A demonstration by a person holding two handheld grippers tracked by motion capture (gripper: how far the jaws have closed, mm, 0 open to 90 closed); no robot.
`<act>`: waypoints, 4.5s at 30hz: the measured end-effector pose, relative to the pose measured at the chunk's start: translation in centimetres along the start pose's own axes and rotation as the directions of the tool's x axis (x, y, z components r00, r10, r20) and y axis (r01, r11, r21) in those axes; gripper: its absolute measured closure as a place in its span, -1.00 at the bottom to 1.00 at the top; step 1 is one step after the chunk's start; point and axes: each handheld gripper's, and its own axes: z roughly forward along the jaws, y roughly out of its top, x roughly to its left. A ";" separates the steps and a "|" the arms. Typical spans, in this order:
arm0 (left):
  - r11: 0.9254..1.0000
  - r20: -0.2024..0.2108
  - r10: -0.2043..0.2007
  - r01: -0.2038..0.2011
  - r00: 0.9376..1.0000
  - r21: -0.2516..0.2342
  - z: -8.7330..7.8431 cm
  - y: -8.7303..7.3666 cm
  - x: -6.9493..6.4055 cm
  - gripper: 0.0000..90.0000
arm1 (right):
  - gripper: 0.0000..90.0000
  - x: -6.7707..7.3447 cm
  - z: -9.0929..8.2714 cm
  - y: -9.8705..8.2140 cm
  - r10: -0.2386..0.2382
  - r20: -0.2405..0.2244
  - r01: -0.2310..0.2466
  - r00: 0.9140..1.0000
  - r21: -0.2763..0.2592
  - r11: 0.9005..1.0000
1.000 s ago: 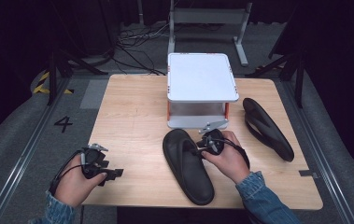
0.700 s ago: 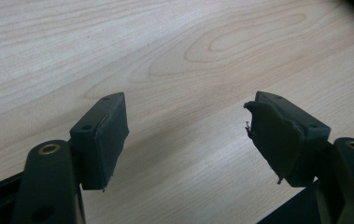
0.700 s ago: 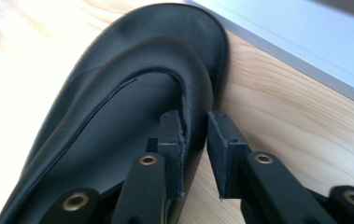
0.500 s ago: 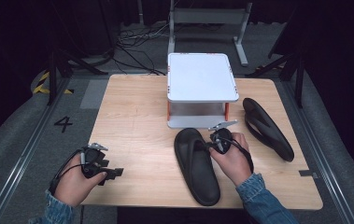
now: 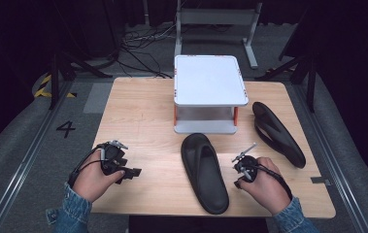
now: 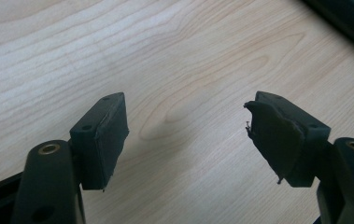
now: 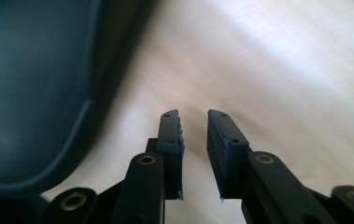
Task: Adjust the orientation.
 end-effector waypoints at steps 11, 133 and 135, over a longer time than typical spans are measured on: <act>1.000 0.013 0.017 -0.017 1.000 0.005 0.5 0.8 -0.2 -0.36 | 0.30 4.3 1.4 1.6 -0.049 -0.185 0.023 0.982 -0.140 0.990; 1.000 0.026 0.017 -0.018 1.000 0.010 1.1 2.4 0.5 -0.37 | 0.44 -12.7 -1.4 -5.9 0.389 0.044 -0.372 0.920 -0.208 0.904; 1.000 0.034 0.021 -0.022 0.999 0.010 1.3 2.6 0.4 -0.37 | 0.42 -11.6 -1.2 -5.8 0.374 -0.005 -0.367 0.927 -0.202 0.908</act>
